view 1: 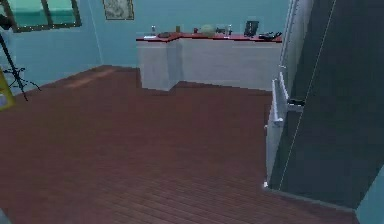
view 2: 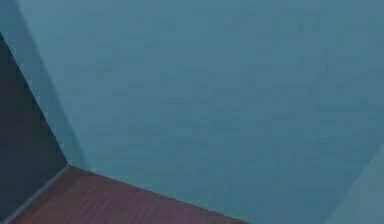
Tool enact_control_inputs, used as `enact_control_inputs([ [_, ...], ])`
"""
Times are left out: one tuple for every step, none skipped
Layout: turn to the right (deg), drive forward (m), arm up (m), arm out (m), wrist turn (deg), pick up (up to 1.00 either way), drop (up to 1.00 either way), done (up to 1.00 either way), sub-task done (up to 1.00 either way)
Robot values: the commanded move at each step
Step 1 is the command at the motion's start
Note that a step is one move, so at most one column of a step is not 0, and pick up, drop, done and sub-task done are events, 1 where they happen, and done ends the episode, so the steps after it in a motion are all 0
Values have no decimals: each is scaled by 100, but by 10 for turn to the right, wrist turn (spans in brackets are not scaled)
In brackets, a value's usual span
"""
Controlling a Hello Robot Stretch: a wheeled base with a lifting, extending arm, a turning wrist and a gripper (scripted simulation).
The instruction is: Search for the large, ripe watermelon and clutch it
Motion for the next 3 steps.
enact_control_inputs([
  [0, 100, 0, 0, 0, 0, 0, 0, 0],
  [0, 25, 0, 0, 0, 0, 0, 0, 0],
  [150, 0, 0, 0, 0, 0, 0, 0, 0],
])
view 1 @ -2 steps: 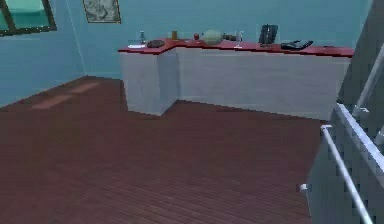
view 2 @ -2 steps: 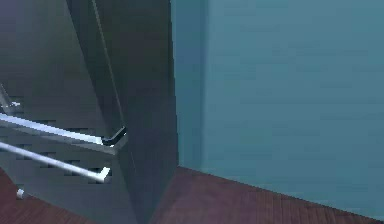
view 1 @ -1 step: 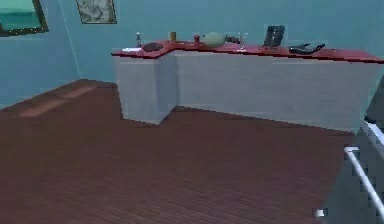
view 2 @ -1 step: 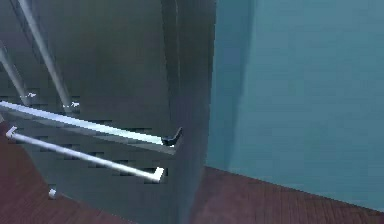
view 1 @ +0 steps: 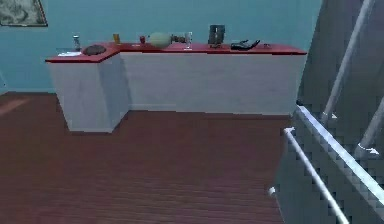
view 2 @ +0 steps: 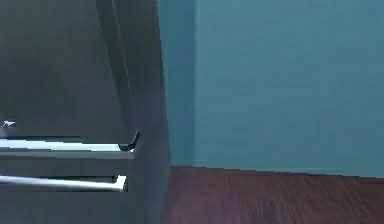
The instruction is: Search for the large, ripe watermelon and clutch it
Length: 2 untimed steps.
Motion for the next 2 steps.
enact_control_inputs([
  [30, 0, 0, 0, 0, 0, 0, 0, 0],
  [0, 100, 0, 0, 0, 0, 0, 0, 0],
])
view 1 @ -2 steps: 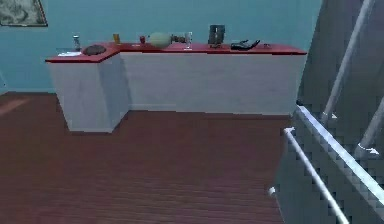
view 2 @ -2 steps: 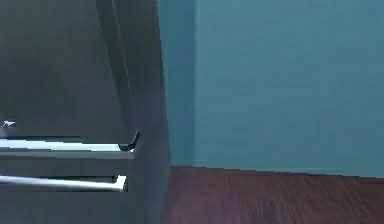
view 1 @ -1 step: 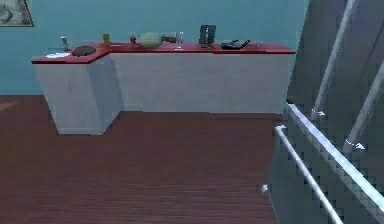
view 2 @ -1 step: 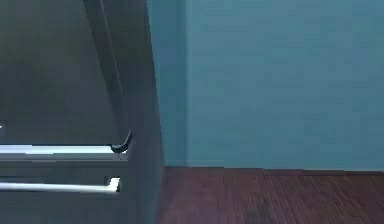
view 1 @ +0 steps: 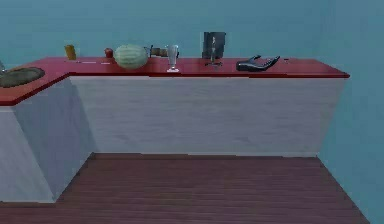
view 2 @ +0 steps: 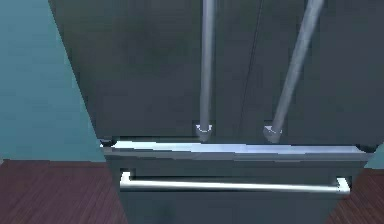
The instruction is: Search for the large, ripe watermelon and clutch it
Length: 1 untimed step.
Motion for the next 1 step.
enact_control_inputs([
  [30, 0, 0, 0, 0, 0, 0, 0, 0],
])
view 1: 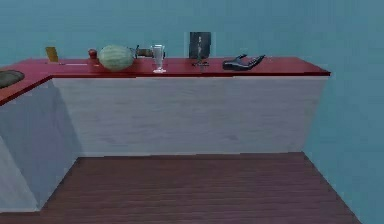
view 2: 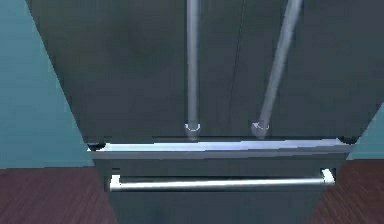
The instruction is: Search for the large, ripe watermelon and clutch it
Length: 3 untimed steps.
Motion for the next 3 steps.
enact_control_inputs([
  [0, 50, 0, 0, 0, 0, 0, 0, 0],
  [60, 0, 0, 0, 0, 0, 0, 0, 0],
  [0, 65, 0, 0, 0, 0, 0, 0, 0],
])
